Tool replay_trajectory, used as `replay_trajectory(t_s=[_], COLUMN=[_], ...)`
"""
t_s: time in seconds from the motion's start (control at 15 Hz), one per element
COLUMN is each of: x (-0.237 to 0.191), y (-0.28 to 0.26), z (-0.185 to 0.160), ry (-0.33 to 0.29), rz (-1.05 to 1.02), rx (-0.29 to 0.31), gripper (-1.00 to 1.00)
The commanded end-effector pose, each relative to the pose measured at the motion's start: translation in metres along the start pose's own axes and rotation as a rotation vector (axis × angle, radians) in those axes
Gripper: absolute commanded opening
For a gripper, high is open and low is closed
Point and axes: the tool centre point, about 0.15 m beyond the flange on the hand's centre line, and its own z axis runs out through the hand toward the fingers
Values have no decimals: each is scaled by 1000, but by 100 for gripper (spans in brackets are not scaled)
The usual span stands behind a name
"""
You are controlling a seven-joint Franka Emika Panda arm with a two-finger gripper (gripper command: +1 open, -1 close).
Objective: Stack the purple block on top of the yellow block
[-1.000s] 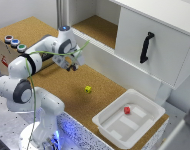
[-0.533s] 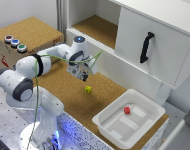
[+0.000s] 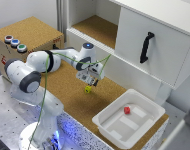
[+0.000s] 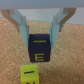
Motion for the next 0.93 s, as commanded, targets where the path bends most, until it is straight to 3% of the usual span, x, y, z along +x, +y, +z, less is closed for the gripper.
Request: replay_trajectory(t_s=[0.0,0.87], x=[23,-24], y=[-23,-14], z=[16,3], ry=[-72,-131], rz=[-135,-52], rx=[49,34], gripper=[-100,-100])
